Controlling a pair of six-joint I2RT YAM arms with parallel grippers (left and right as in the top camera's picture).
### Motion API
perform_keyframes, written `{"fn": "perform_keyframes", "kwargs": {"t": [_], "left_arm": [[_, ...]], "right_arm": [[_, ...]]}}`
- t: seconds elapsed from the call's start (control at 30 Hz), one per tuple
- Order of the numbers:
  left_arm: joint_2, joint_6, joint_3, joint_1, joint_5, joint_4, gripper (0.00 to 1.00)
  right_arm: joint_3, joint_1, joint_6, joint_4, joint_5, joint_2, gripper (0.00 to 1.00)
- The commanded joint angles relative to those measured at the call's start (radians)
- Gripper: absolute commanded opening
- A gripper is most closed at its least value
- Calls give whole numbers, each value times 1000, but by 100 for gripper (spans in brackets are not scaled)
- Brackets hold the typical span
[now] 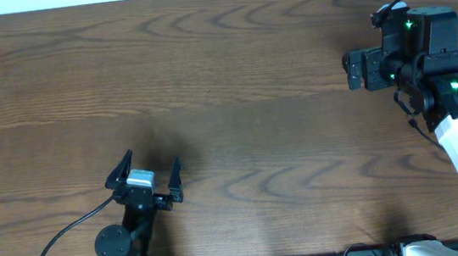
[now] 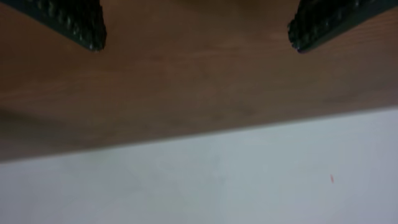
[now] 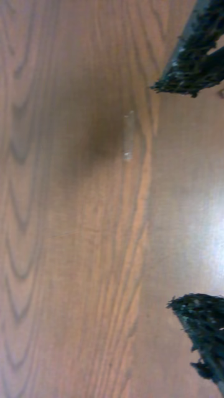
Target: Untangle cables
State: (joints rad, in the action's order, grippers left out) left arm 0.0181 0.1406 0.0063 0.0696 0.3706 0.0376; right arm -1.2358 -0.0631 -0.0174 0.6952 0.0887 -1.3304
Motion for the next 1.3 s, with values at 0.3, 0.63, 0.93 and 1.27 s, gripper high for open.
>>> {"fn": "perform_keyframes", "kwargs": {"t": [0.3, 0.63, 0.93, 1.27], "left_arm": [[-16, -187, -2, 3, -221, -101, 94], [-16, -191, -2, 3, -219, -97, 94], [-14, -191, -2, 3, -219, -97, 94], [-14, -191, -2, 3, -219, -97, 94]], "right_arm": [[-10, -6, 9, 1, -8, 1, 99], [-10, -6, 9, 2, -8, 1, 99], [-10, -6, 9, 2, -8, 1, 99], [-10, -6, 9, 2, -8, 1, 99]]}}
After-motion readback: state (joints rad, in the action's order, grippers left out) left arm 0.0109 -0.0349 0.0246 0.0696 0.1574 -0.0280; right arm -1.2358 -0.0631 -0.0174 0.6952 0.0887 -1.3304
